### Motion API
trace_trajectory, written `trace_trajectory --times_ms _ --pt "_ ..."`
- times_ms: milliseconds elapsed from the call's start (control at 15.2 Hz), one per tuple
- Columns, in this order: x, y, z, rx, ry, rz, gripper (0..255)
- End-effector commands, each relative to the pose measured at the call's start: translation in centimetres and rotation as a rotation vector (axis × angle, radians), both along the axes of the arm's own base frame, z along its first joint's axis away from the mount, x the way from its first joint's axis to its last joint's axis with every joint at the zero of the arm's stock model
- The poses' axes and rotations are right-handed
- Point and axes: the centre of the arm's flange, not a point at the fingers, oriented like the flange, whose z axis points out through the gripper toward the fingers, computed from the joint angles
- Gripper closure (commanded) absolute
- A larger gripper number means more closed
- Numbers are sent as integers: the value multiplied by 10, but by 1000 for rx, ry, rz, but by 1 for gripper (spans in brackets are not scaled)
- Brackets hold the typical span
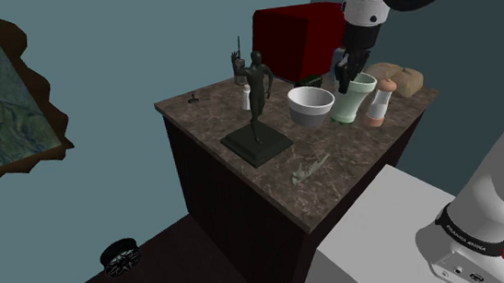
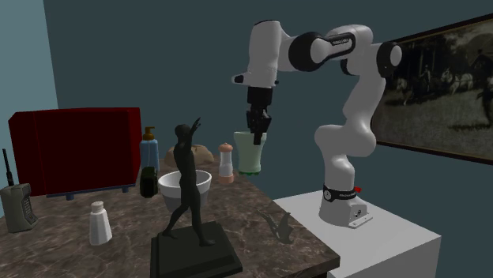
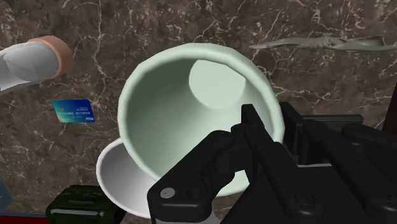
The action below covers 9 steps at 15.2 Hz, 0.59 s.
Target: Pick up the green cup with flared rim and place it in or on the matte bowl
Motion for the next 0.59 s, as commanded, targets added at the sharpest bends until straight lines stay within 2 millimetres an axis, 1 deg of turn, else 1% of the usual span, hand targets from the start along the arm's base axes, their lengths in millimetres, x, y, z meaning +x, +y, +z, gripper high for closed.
trace_trajectory --times_ms 0,330,528 --pt "0 0 13 0 0 0 255" --pt "0 0 38 0 0 0 255" --pt "33 -21 47 0 0 0 255"
